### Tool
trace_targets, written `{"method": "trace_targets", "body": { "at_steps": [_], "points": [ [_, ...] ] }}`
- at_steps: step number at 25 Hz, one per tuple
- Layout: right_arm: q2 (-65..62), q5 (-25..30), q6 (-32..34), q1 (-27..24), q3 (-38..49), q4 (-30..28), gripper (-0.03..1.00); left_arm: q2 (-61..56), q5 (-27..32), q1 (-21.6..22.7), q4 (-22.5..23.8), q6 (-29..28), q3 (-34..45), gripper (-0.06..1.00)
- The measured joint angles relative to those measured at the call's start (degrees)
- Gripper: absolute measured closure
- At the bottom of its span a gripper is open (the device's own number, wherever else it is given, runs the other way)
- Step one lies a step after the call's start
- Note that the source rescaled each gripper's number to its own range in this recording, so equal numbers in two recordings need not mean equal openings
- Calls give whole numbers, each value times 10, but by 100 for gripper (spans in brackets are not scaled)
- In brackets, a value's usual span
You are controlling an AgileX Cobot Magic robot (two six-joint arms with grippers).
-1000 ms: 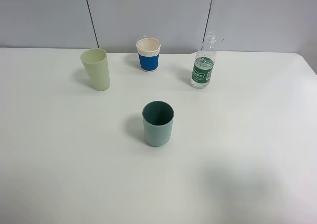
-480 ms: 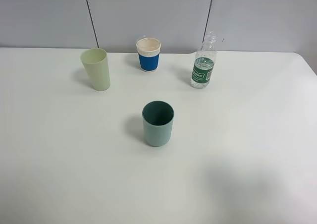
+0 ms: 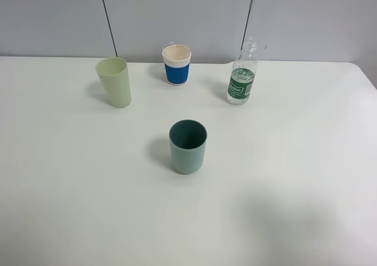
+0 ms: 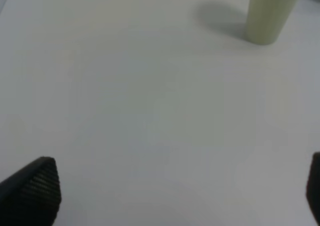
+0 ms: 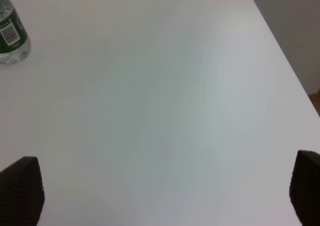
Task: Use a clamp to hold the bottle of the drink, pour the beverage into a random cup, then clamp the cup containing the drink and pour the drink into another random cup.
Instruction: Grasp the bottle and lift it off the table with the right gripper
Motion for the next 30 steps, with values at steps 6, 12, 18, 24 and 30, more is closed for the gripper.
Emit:
{"method": "trace_targets", "body": {
  "at_steps": [6, 12, 18, 24, 30],
  "points": [
    [82, 0, 0, 0, 0, -2, 1, 0, 0, 0, 0, 0, 0, -6],
    [190, 0, 0, 0, 0, -2, 1, 0, 0, 0, 0, 0, 0, -6],
    [265, -41, 0, 0, -17, -2, 1, 0, 0, 0, 0, 0, 0, -6],
    [324, -171, 0, 0, -35, 5, 1, 0, 0, 0, 0, 0, 0, -6],
    [434, -280, -4, 0, -36, 9, 1, 0, 0, 0, 0, 0, 0, -6]
  ]
}}
